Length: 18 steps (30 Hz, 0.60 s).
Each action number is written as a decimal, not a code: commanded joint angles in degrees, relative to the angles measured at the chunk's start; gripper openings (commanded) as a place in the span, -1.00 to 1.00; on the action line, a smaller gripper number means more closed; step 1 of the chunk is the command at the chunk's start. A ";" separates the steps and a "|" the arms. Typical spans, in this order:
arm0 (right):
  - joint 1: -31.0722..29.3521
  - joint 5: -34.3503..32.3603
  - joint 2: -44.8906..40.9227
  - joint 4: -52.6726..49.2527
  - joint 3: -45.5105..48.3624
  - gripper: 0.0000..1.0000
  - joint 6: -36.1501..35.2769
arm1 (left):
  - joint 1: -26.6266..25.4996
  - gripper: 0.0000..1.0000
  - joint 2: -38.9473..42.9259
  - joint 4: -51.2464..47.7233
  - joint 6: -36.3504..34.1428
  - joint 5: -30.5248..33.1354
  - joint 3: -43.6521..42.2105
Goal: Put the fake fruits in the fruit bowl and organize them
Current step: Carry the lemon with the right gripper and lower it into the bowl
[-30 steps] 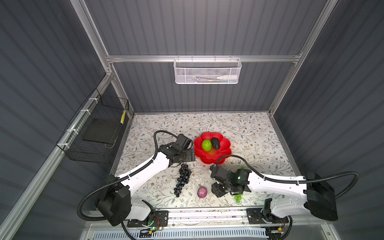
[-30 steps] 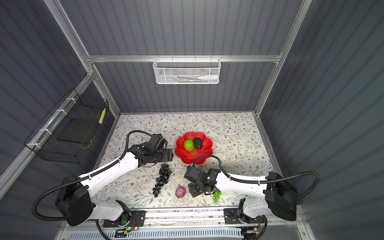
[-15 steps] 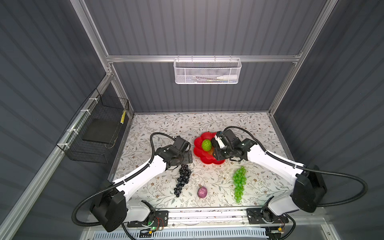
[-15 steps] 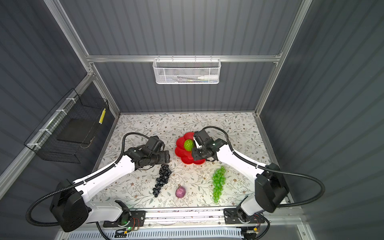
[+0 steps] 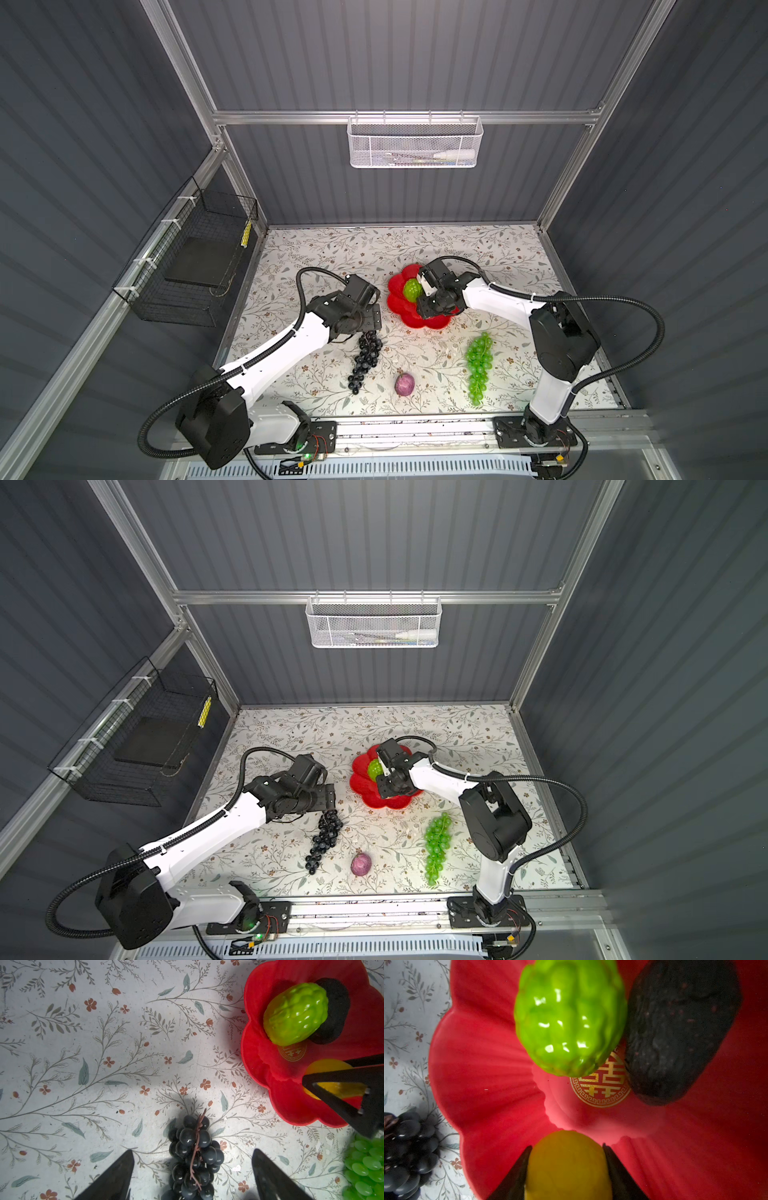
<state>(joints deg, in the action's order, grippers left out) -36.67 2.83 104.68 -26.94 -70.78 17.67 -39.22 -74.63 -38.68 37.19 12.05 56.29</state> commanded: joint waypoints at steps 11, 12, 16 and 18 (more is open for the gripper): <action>1.79 -1.14 4.12 1.34 -1.75 -0.02 -2.20 | 0.03 0.79 -2.96 -2.09 0.18 -0.97 4.11; 1.94 -1.16 4.48 1.33 -1.97 -0.01 -2.29 | 0.02 0.79 -2.90 -2.11 -0.05 -1.30 4.18; 1.94 -1.20 5.45 1.08 -2.54 0.01 -2.29 | 0.02 0.80 -2.63 -2.69 -0.87 -2.42 5.39; 1.90 -1.47 5.41 1.32 -2.39 0.06 -2.22 | 0.02 0.80 -2.71 -3.53 -1.55 -2.96 6.56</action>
<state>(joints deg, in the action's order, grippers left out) -34.94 2.15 109.62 -25.23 -71.90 16.03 -39.22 -77.28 -39.92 37.04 10.52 60.01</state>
